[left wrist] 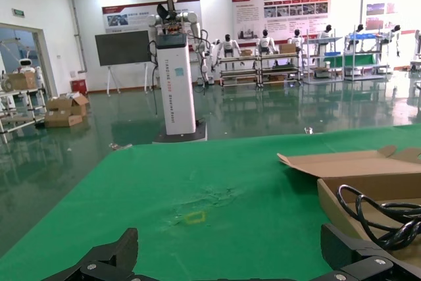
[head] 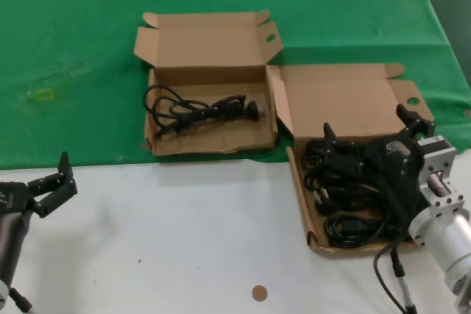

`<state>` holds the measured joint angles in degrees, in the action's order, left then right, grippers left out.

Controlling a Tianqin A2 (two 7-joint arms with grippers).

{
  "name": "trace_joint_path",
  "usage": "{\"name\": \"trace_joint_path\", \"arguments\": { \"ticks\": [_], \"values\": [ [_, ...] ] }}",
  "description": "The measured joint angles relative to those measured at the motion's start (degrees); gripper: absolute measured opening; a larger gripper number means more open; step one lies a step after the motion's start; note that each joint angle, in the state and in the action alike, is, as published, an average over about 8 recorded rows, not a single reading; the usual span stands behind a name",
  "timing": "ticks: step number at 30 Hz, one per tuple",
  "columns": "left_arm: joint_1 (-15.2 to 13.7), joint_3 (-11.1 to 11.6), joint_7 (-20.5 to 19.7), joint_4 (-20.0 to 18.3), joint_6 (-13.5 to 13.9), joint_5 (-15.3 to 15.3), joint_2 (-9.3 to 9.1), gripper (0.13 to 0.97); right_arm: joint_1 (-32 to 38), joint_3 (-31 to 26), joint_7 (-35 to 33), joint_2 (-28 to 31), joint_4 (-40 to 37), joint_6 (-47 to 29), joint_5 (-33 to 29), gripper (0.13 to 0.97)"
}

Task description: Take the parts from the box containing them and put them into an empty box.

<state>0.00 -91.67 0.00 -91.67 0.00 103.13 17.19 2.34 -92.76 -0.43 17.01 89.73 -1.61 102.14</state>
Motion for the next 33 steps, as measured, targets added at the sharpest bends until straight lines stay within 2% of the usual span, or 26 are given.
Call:
{"name": "trace_joint_path", "arguments": {
  "ticks": [33],
  "values": [
    [0.0, 0.0, 0.0, 0.0, 0.0, 0.0, 0.00, 0.966, 0.0, 0.0, 0.0, 0.0, 0.0, 0.0, 0.0, 0.966]
  ]
}}
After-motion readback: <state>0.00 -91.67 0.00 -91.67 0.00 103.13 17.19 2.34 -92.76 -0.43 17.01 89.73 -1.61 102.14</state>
